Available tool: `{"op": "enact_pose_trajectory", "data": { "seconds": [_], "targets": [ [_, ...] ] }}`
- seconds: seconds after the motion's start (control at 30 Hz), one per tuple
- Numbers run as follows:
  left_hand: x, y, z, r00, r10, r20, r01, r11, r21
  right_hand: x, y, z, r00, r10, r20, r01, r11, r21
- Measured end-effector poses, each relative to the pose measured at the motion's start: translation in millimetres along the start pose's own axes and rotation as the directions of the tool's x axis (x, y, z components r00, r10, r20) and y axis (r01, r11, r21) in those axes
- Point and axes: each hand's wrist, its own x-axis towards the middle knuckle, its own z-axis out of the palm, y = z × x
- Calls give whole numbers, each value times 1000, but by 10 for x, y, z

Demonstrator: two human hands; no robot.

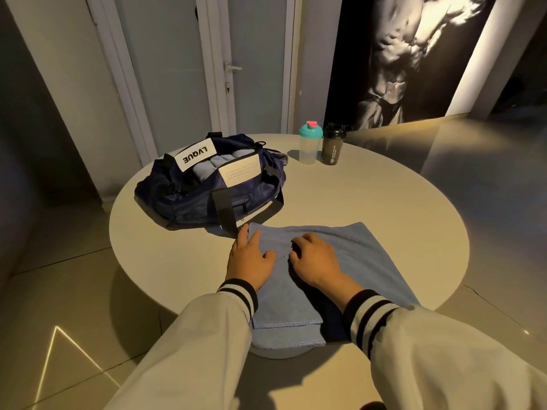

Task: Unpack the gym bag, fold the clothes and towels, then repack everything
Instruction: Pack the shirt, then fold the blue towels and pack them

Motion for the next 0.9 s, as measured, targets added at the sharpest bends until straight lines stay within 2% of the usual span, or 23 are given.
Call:
{"op": "enact_pose_trajectory", "data": {
  "seconds": [0.1,0.2,0.27,0.43,0.6,0.73,0.83,0.9],
  "targets": [
    [-62,25,-38,995,98,-18,-98,995,-6,-94,-82,3,996,-41,-75,42,999,7],
    [-185,46,-78,988,154,-34,-154,988,-5,-223,-180,-19,999,-49,-22,49,999,-3],
    [-278,46,-98,983,175,-50,-176,984,-10,-301,-215,-44,997,-65,-44,65,998,9],
    [-667,110,-156,987,132,-87,-127,990,57,-576,-238,-130,991,-104,-80,107,994,32],
    [-962,63,-201,973,208,97,-225,950,217,-966,-107,-213,984,-116,-133,125,990,61],
    [-876,-7,-271,967,209,145,-247,908,339,-1186,-20,-229,986,-126,-111,137,986,98],
    [-829,-71,-293,979,191,78,-205,942,266,-1252,16,-217,982,-174,-73,183,972,148],
    [-918,-98,-277,951,309,-21,-304,944,127,-1291,51,-196,978,-192,-81,204,962,184]
  ]
}}
